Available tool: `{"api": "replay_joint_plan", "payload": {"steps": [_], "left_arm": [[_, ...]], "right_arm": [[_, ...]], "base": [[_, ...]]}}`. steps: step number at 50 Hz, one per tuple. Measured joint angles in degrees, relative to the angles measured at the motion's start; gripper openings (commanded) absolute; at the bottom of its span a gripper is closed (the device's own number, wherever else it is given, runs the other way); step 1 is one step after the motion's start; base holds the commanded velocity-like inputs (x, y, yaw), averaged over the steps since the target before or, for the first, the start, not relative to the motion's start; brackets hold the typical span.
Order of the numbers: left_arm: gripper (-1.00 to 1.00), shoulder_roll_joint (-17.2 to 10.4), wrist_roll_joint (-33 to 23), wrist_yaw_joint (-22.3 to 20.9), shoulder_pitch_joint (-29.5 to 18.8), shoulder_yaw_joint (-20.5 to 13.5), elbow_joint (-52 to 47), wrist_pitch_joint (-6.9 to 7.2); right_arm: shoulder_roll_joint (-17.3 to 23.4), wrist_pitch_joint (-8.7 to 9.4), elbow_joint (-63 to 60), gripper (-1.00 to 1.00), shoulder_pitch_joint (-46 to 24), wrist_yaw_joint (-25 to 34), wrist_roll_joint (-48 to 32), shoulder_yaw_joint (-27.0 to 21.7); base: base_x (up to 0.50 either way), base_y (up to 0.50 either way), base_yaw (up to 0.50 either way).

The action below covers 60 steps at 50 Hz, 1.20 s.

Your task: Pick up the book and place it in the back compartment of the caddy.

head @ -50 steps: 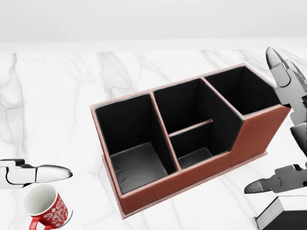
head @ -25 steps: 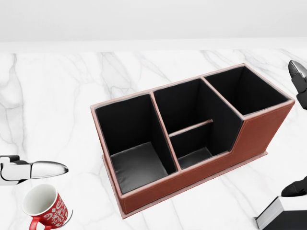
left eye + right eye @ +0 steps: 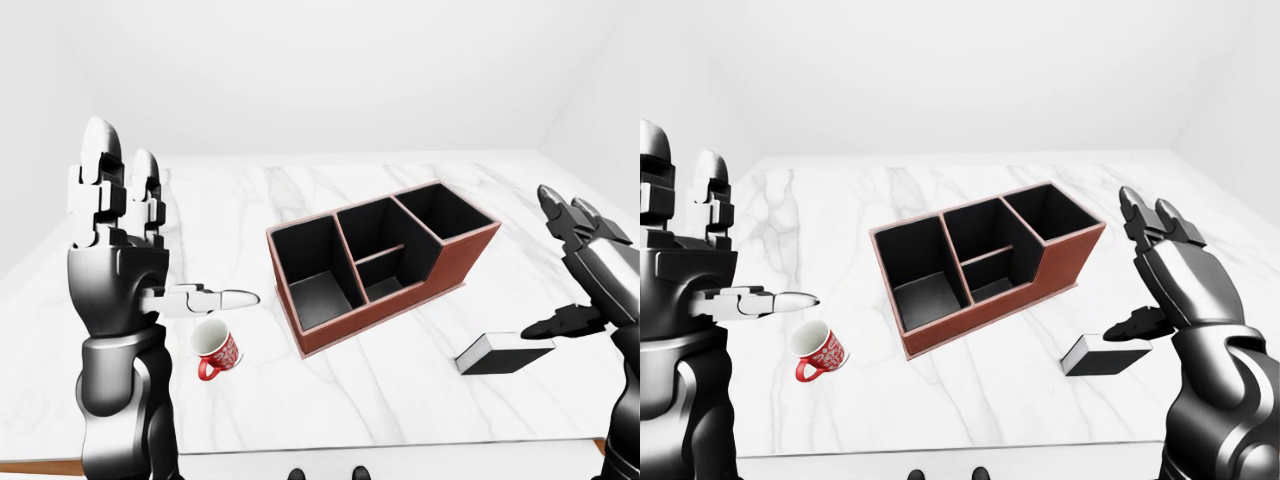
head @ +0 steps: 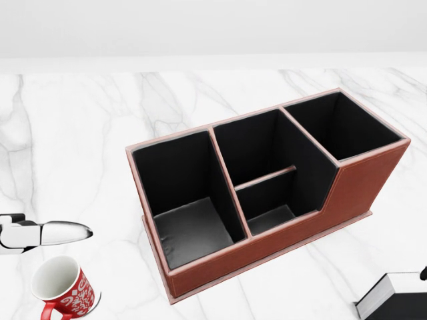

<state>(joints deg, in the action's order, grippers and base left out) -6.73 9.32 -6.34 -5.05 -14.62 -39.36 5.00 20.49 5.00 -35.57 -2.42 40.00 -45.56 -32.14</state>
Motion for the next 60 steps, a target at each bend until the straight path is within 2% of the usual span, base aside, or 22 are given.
{"api": "replay_joint_plan", "payload": {"steps": [31,50,60], "left_arm": [[1.0,-0.1,0.0,0.1,-0.1,0.0,0.3,0.0],[1.0,-0.1,-0.1,0.0,0.0,0.0,0.5,0.0],[1.0,0.0,-0.2,0.0,0.0,0.1,0.5,0.0]], "right_arm": [[-4.5,-0.25,8.6,1.0,8.0,0.0,-2.0,-2.8],[-5.0,-5.21,19.5,1.0,10.3,-0.7,-3.0,-1.9],[-4.6,-7.07,23.7,1.0,10.8,-2.2,-3.2,-1.4]], "base": [[0.0,0.0,0.0],[0.0,0.0,0.0],[0.0,0.0,0.0]]}}
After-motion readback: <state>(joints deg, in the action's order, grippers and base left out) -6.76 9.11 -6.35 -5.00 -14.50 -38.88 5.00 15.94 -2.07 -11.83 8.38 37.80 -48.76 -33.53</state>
